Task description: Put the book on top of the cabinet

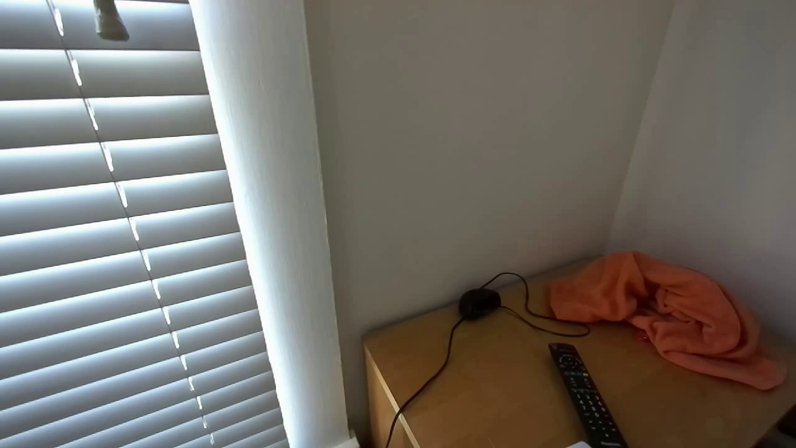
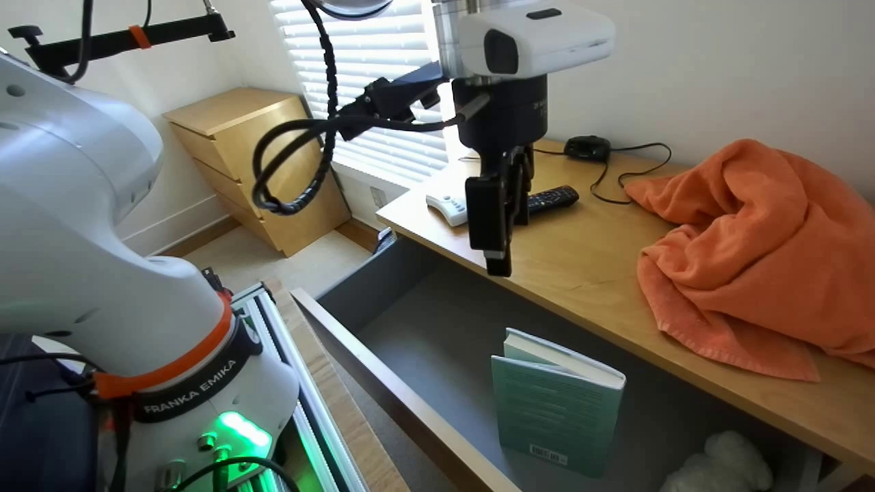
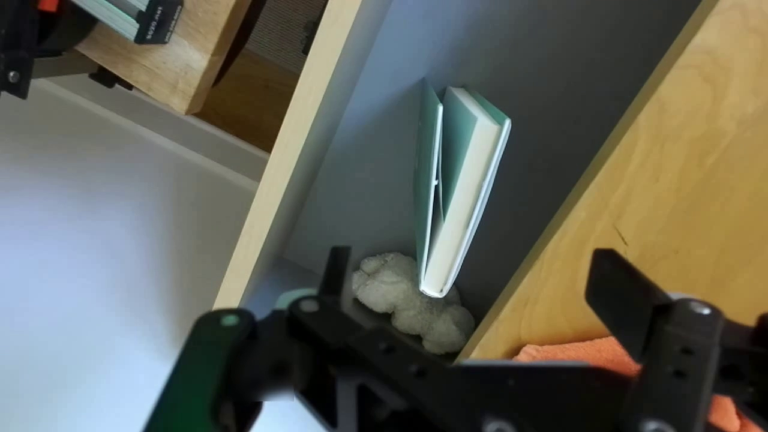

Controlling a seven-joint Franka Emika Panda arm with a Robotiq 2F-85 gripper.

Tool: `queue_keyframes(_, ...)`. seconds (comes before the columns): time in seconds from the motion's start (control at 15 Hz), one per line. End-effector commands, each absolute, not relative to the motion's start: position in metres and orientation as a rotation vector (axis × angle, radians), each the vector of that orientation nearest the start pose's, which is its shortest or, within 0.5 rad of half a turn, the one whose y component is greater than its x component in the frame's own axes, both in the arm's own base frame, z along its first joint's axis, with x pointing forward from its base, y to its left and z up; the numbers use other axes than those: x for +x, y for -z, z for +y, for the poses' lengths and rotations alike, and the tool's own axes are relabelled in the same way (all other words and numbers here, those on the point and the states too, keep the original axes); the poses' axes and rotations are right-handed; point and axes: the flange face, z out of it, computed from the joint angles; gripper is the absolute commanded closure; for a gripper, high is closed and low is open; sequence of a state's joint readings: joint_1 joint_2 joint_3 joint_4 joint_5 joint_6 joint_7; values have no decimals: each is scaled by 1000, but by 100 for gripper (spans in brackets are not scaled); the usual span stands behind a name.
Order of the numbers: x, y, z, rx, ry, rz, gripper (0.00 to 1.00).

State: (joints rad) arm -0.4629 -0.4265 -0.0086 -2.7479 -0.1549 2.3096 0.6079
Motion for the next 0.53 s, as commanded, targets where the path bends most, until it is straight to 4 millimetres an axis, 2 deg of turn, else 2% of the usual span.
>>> queue_keyframes(0.0, 327, -346, -170, -2874, -7, 1522, 0)
queue_keyframes(0.07, 325, -336, -176, -2886, -88, 1490, 0)
queue_keyframes(0.47, 310, -291, -201, -2775, -204, 1594, 0)
